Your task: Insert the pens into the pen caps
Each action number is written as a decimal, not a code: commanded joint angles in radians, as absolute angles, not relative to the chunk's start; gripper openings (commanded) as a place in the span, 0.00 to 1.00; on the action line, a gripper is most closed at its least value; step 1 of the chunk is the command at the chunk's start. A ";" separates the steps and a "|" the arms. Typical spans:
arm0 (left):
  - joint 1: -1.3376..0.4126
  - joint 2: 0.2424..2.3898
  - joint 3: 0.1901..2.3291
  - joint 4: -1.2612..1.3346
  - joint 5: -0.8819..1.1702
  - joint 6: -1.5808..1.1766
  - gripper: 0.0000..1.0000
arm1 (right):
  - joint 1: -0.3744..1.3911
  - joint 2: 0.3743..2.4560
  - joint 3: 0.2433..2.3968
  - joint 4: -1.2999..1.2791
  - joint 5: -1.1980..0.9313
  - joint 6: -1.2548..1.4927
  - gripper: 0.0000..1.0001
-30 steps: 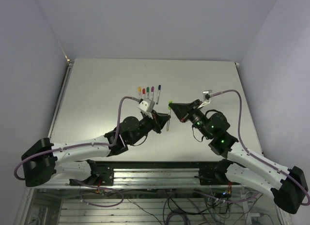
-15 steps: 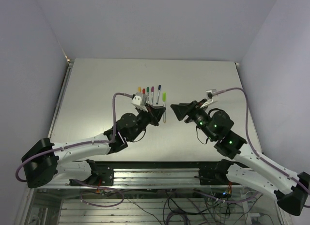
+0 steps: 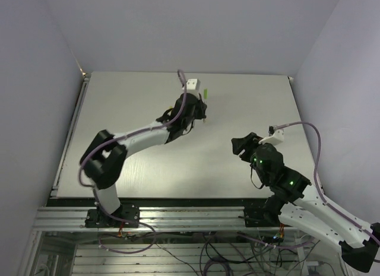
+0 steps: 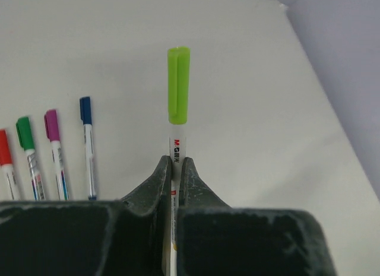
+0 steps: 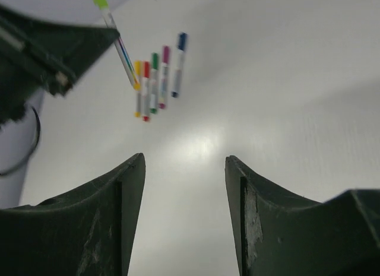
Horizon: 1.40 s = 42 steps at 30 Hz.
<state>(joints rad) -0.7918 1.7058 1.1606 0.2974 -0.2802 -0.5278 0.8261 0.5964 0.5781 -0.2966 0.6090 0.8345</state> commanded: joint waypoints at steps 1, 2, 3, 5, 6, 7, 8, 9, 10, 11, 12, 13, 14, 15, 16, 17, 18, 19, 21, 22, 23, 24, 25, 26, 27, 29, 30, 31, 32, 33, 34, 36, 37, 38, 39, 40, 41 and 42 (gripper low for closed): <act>-0.735 1.913 1.365 0.102 -0.172 -0.487 0.07 | 0.829 0.591 0.545 -0.427 0.692 0.918 0.55; -0.727 1.956 1.404 0.088 -0.162 -0.484 0.07 | 0.829 0.589 0.538 -0.430 0.694 0.923 0.55; -0.721 1.996 1.439 0.073 -0.154 -0.481 0.07 | 0.829 0.590 0.531 -0.437 0.696 0.928 0.55; -0.709 2.070 1.514 0.042 -0.145 -0.474 0.07 | 0.829 0.593 0.521 -0.449 0.698 0.939 0.55; -0.704 2.100 1.544 0.027 -0.141 -0.471 0.07 | 0.829 0.596 0.518 -0.456 0.699 0.943 0.55; -0.698 2.129 1.569 0.013 -0.135 -0.467 0.07 | 0.829 0.599 0.516 -0.463 0.697 0.944 0.55; -0.696 2.153 1.590 0.003 -0.133 -0.459 0.07 | 0.829 0.604 0.515 -0.469 0.695 0.948 0.55; -0.693 2.177 1.611 -0.005 -0.130 -0.451 0.07 | 0.829 0.606 0.515 -0.473 0.695 0.952 0.55; -0.690 2.199 1.630 -0.013 -0.129 -0.445 0.07 | 0.830 0.611 0.515 -0.475 0.692 0.953 0.55; -0.687 2.221 1.652 -0.022 -0.125 -0.439 0.07 | 0.830 0.614 0.515 -0.477 0.690 0.955 0.55; -0.684 2.241 1.674 -0.032 -0.121 -0.434 0.07 | 0.830 0.616 0.514 -0.477 0.687 0.957 0.55; -0.682 2.259 1.692 -0.039 -0.117 -0.434 0.07 | 0.830 0.617 0.512 -0.474 0.683 0.957 0.55; -0.680 2.275 1.707 -0.045 -0.114 -0.434 0.07 | 0.830 0.617 0.509 -0.471 0.679 0.958 0.55; -0.679 2.286 1.717 -0.046 -0.111 -0.435 0.07 | 0.829 0.617 0.508 -0.468 0.675 0.959 0.55; -0.677 2.295 1.722 -0.046 -0.110 -0.437 0.07 | 0.829 0.618 0.506 -0.469 0.674 0.961 0.55; -0.675 2.303 1.727 -0.045 -0.109 -0.439 0.07 | 0.830 0.618 0.504 -0.469 0.672 0.964 0.55; -0.675 2.308 1.732 -0.046 -0.110 -0.439 0.07 | 0.830 0.619 0.502 -0.472 0.670 0.966 0.55; -0.673 2.314 1.736 -0.047 -0.115 -0.440 0.07 | 0.829 0.618 0.503 -0.476 0.668 0.969 0.55; -0.671 2.323 1.743 -0.052 -0.125 -0.441 0.07 | 0.830 0.616 0.500 -0.480 0.663 0.976 0.55; -0.671 2.327 1.745 -0.055 -0.132 -0.444 0.07 | 0.830 0.615 0.498 -0.484 0.660 0.980 0.55; -0.672 2.327 1.745 -0.056 -0.139 -0.447 0.07 | 0.830 0.612 0.494 -0.484 0.655 0.984 0.55; -0.670 2.325 1.745 -0.058 -0.147 -0.452 0.09 | 0.830 0.608 0.490 -0.485 0.651 0.988 0.55; -0.670 2.323 1.743 -0.060 -0.156 -0.456 0.11 | 0.831 0.605 0.486 -0.486 0.649 0.991 0.55; -0.670 2.321 1.741 -0.065 -0.169 -0.460 0.13 | 0.830 0.603 0.482 -0.486 0.645 0.996 0.55; -0.670 2.319 1.740 -0.071 -0.177 -0.464 0.15 | 0.830 0.600 0.478 -0.487 0.643 1.001 0.55; -0.670 2.317 1.738 -0.083 -0.193 -0.467 0.20 | 0.830 0.595 0.472 -0.485 0.640 1.006 0.55; -0.669 2.317 1.737 -0.087 -0.198 -0.469 0.22 | 0.830 0.596 0.469 -0.481 0.640 1.007 0.55; -0.670 2.317 1.739 -0.092 -0.199 -0.470 0.27 | 0.830 0.596 0.468 -0.476 0.638 1.004 0.55; -0.670 2.317 1.739 -0.097 -0.203 -0.475 0.30 | 0.830 0.598 0.467 -0.471 0.638 0.999 0.55; -0.670 2.317 1.739 -0.100 -0.208 -0.477 0.32 | 0.830 0.601 0.469 -0.467 0.638 0.992 0.55; -0.670 2.316 1.738 -0.100 -0.212 -0.478 0.33 | 0.829 0.605 0.471 -0.467 0.640 0.989 0.55; -0.670 2.317 1.738 -0.101 -0.211 -0.476 0.34 | 0.831 0.618 0.483 -0.471 0.645 0.982 0.55; -0.669 2.317 1.739 -0.102 -0.211 -0.477 0.35 | 0.830 0.627 0.487 -0.475 0.650 0.980 0.55; -0.670 2.316 1.739 -0.101 -0.212 -0.477 0.35 | 0.830 0.631 0.491 -0.478 0.652 0.976 0.55; -0.670 2.315 1.739 -0.101 -0.213 -0.476 0.35 | 0.830 0.635 0.495 -0.479 0.654 0.972 0.55; -0.670 2.312 1.740 -0.102 -0.213 -0.475 0.35 | 0.830 0.637 0.499 -0.477 0.655 0.969 0.55; -0.670 2.307 1.740 -0.101 -0.211 -0.475 0.35 | 0.830 0.637 0.500 -0.475 0.657 0.965 0.55; -0.670 2.302 1.738 -0.096 -0.209 -0.472 0.35 | 0.831 0.636 0.503 -0.472 0.658 0.962 0.55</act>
